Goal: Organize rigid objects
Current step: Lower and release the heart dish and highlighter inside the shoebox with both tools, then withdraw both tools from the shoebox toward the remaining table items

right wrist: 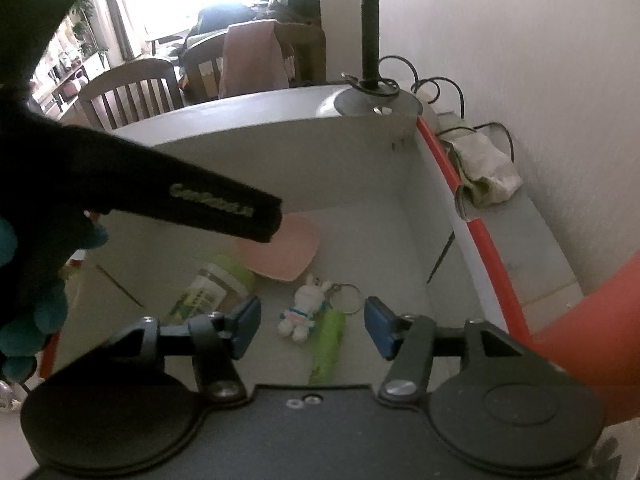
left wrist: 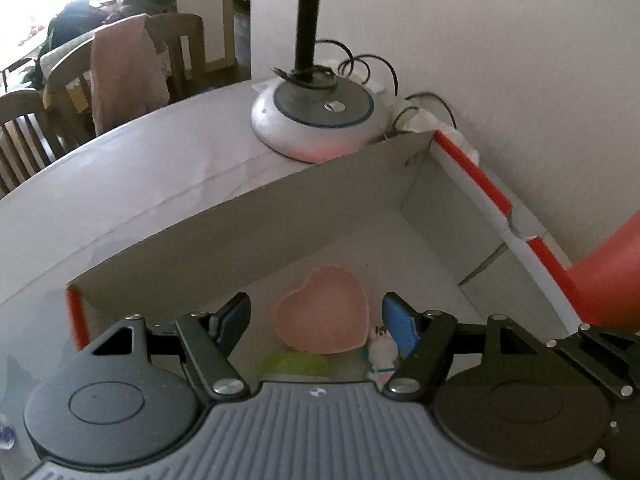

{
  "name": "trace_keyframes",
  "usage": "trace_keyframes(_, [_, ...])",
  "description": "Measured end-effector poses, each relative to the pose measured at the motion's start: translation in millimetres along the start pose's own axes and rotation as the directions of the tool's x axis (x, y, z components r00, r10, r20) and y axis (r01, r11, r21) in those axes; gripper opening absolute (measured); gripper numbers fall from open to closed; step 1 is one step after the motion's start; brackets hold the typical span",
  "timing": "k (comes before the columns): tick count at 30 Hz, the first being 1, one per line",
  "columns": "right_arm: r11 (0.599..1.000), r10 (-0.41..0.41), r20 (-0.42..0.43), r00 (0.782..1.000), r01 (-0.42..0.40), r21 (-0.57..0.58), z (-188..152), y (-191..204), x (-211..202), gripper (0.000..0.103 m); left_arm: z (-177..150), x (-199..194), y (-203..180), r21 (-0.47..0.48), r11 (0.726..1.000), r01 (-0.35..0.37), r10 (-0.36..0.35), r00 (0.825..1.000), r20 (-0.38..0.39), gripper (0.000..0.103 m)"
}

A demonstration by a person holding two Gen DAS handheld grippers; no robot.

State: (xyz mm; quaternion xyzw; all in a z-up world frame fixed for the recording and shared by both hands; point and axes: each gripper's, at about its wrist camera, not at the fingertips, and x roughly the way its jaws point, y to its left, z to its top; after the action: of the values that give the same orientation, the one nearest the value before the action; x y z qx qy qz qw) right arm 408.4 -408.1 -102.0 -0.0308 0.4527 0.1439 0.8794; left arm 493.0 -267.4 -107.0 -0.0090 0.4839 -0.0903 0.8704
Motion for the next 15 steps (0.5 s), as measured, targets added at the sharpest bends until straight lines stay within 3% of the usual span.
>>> trace_keyframes(10, [1.0, 0.027, 0.045, 0.999, -0.027, -0.008, -1, 17, -25, 0.064, -23, -56, 21, -0.048, 0.999, 0.005, -0.001, 0.996, 0.092, 0.072])
trace_keyframes(15, [0.999, 0.043, 0.07, 0.997, -0.042, -0.02, -7, 30, -42, 0.071, -38, -85, 34, -0.068, 0.998, 0.004, 0.005, 0.991, 0.134, 0.072])
